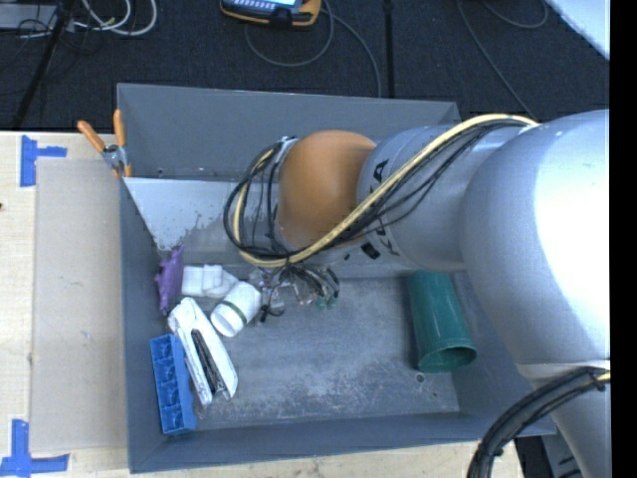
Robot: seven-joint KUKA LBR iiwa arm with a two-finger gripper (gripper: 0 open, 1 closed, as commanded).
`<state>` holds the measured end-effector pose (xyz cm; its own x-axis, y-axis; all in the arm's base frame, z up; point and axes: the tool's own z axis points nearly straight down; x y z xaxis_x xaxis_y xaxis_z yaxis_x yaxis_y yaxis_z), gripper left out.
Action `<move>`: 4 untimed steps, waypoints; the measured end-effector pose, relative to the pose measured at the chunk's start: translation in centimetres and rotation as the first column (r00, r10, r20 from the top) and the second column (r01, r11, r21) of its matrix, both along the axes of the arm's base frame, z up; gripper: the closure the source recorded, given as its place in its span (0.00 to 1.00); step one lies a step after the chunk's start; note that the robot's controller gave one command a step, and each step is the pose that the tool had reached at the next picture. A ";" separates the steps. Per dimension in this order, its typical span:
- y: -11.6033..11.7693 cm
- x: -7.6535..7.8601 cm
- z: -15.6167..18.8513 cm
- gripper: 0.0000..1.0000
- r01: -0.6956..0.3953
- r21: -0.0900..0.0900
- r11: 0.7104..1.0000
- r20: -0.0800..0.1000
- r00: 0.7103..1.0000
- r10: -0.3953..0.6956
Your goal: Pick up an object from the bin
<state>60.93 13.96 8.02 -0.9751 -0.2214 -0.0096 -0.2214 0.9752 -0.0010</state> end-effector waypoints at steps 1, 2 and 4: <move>0.0 0.0 0.0 1.00 0.000 0.000 1.000 0.000 1.000 0.000; 0.1 -1.3 11.8 1.00 -0.035 0.000 0.999 0.001 0.999 0.035; 0.4 -1.9 14.7 1.00 -0.041 -0.001 0.999 -0.005 0.999 0.041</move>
Offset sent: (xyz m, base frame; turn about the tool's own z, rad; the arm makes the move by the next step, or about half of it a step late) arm -0.0136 -0.0002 0.1185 -0.0369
